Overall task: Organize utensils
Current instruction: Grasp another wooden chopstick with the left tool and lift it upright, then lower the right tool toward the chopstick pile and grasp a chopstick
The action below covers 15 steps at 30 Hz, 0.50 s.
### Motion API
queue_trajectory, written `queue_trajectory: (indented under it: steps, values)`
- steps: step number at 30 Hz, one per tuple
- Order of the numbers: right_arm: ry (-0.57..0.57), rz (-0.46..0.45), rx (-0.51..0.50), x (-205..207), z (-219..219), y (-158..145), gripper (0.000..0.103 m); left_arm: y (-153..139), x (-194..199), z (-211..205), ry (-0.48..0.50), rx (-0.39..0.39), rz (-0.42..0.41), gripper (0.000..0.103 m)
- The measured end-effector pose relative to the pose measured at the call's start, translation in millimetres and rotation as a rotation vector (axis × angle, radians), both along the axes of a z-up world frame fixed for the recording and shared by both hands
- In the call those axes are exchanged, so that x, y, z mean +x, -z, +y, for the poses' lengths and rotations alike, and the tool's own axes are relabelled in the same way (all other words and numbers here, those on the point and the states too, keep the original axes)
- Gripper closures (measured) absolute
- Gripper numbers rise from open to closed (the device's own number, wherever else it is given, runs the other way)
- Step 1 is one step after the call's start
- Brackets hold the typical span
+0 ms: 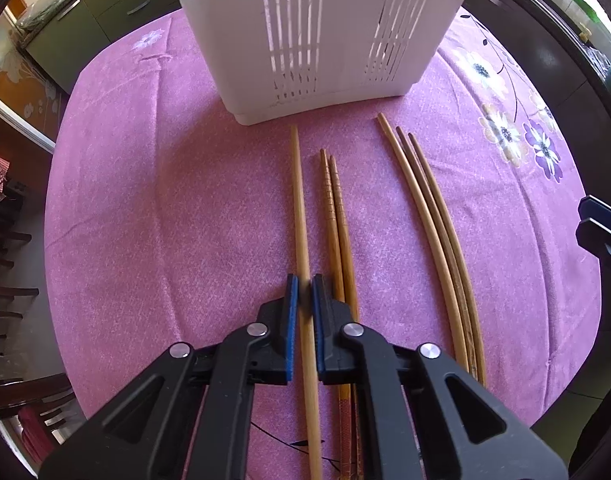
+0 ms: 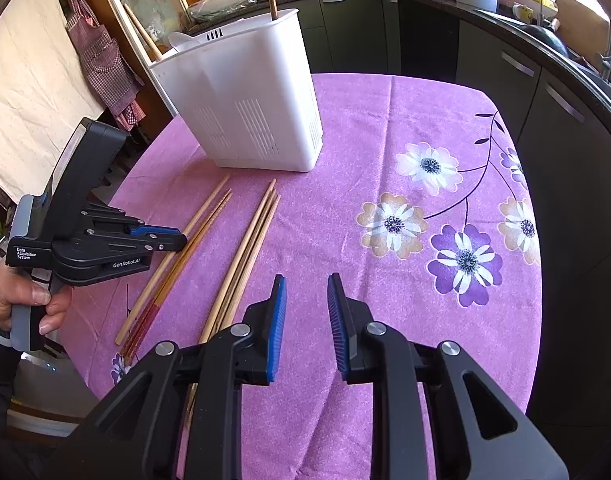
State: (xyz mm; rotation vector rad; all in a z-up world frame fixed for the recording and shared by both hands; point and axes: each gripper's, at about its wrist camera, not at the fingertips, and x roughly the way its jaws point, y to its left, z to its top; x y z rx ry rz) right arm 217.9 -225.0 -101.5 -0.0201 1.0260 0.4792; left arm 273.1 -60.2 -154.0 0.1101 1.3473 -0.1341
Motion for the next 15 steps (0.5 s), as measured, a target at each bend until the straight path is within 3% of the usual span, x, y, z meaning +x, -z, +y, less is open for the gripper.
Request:
queue_trajectory:
  steps: [5,15]
  values:
    - [-0.007,0.009,-0.009,2,4,0,0.081,-11,-5,14,-0.013,-0.037,-0.04,0.096]
    - [-0.045,0.012,-0.038,1,27,-6,0.081,-83,-48,48,-0.015,-0.09,-0.223,0.096]
